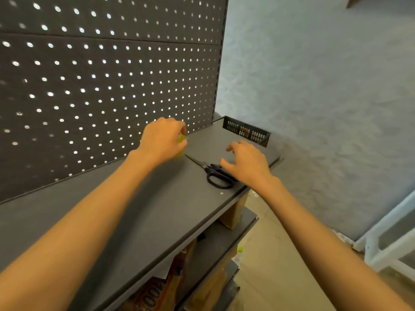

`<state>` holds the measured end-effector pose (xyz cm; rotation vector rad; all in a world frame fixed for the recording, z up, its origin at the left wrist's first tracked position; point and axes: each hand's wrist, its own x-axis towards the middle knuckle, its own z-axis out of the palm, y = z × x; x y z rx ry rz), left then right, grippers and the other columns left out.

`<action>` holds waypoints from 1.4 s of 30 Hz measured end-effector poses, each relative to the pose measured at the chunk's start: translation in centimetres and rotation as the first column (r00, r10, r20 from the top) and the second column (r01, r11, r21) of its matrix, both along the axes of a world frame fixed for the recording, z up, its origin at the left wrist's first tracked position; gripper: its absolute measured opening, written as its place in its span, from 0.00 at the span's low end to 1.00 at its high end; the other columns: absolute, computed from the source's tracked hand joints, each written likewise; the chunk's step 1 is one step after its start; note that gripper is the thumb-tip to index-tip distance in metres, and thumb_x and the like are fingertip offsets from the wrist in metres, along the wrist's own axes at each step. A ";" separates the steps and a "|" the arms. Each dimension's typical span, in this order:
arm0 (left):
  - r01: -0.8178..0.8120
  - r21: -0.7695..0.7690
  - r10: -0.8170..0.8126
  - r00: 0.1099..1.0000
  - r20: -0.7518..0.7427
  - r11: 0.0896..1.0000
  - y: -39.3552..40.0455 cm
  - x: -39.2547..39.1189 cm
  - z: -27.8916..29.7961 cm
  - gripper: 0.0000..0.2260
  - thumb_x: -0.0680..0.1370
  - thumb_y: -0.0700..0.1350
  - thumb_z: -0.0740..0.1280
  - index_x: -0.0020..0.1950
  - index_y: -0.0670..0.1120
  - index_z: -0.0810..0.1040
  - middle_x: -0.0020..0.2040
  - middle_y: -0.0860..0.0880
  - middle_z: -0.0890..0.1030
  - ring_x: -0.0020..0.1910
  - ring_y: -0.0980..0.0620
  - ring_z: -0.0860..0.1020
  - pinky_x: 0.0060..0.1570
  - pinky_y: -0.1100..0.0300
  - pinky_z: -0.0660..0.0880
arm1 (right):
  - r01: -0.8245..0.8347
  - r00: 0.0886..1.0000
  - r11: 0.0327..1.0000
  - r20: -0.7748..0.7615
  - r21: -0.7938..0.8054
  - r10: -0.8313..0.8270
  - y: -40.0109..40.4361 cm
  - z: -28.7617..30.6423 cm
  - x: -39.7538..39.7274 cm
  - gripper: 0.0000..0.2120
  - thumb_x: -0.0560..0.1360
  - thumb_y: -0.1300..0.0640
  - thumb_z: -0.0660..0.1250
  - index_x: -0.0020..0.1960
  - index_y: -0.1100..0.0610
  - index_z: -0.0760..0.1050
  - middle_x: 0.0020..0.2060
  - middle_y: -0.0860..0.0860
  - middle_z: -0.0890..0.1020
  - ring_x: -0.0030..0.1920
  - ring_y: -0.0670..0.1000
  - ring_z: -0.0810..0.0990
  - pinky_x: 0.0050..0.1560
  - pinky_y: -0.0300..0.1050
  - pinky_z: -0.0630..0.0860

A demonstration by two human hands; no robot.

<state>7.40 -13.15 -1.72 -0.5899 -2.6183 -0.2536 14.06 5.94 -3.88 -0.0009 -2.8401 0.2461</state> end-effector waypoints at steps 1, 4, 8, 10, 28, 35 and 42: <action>-0.010 -0.001 0.010 1.000 0.004 1.000 0.2 -0.4 -0.2 0.12 0.75 0.46 0.63 0.56 0.46 0.78 0.54 0.46 0.80 0.54 0.43 0.76 0.46 0.53 0.71 | -0.023 1.000 1.000 0.018 -0.003 0.023 0.2 -0.2 -0.6 0.21 0.77 0.47 0.61 0.65 0.56 0.70 0.59 0.54 0.74 0.57 0.54 0.75 0.46 0.45 0.71; -0.056 -0.009 0.056 0.998 0.016 0.998 0.9 -1.3 -0.9 0.12 0.75 0.47 0.62 0.56 0.46 0.78 0.54 0.47 0.80 0.54 0.43 0.76 0.46 0.53 0.71 | -0.089 0.994 0.996 0.056 -0.007 0.089 0.7 -0.4 -2.5 0.20 0.76 0.47 0.62 0.64 0.56 0.71 0.59 0.53 0.75 0.56 0.54 0.75 0.48 0.47 0.72; -0.148 -0.030 0.148 0.989 0.017 0.989 1.8 -2.3 -1.4 0.12 0.75 0.47 0.62 0.57 0.46 0.78 0.54 0.46 0.80 0.54 0.43 0.76 0.46 0.52 0.72 | -0.184 0.980 0.983 0.071 -0.024 0.186 1.6 -0.3 -4.8 0.20 0.76 0.46 0.63 0.63 0.57 0.72 0.58 0.53 0.75 0.56 0.54 0.75 0.48 0.47 0.72; -0.207 -0.030 0.208 0.978 0.029 0.978 2.2 -2.7 -1.6 0.13 0.75 0.48 0.62 0.57 0.46 0.77 0.54 0.46 0.80 0.54 0.42 0.76 0.46 0.52 0.71 | -0.255 0.963 0.966 0.083 -0.040 0.258 2.1 -0.4 -5.5 0.20 0.76 0.46 0.63 0.62 0.57 0.72 0.56 0.53 0.76 0.55 0.54 0.75 0.47 0.46 0.71; -0.499 -0.111 0.511 0.838 0.190 0.860 4.3 -2.7 -4.6 0.17 0.76 0.49 0.64 0.58 0.38 0.72 0.55 0.38 0.78 0.60 0.40 0.70 0.51 0.50 0.70 | -0.618 0.758 0.786 0.249 -0.020 0.603 3.5 -1.3 -4.2 0.17 0.75 0.45 0.63 0.48 0.60 0.72 0.48 0.58 0.75 0.51 0.58 0.74 0.42 0.46 0.67; -0.497 0.033 0.478 0.849 0.226 0.867 4.6 -2.4 -4.4 0.15 0.75 0.46 0.67 0.56 0.36 0.74 0.54 0.36 0.76 0.59 0.40 0.70 0.51 0.49 0.70 | -0.542 0.788 0.836 0.298 -0.081 0.539 3.5 -1.2 -4.4 0.17 0.76 0.53 0.63 0.34 0.58 0.62 0.33 0.51 0.67 0.38 0.56 0.70 0.33 0.46 0.65; -0.455 0.166 0.443 0.890 0.107 0.875 4.5 -1.7 -3.0 0.13 0.74 0.43 0.67 0.53 0.35 0.75 0.50 0.37 0.77 0.50 0.38 0.74 0.43 0.52 0.68 | -0.492 0.832 0.861 0.222 -0.128 0.509 4.8 -0.1 -4.5 0.14 0.77 0.52 0.61 0.38 0.58 0.64 0.34 0.51 0.67 0.36 0.55 0.69 0.33 0.45 0.64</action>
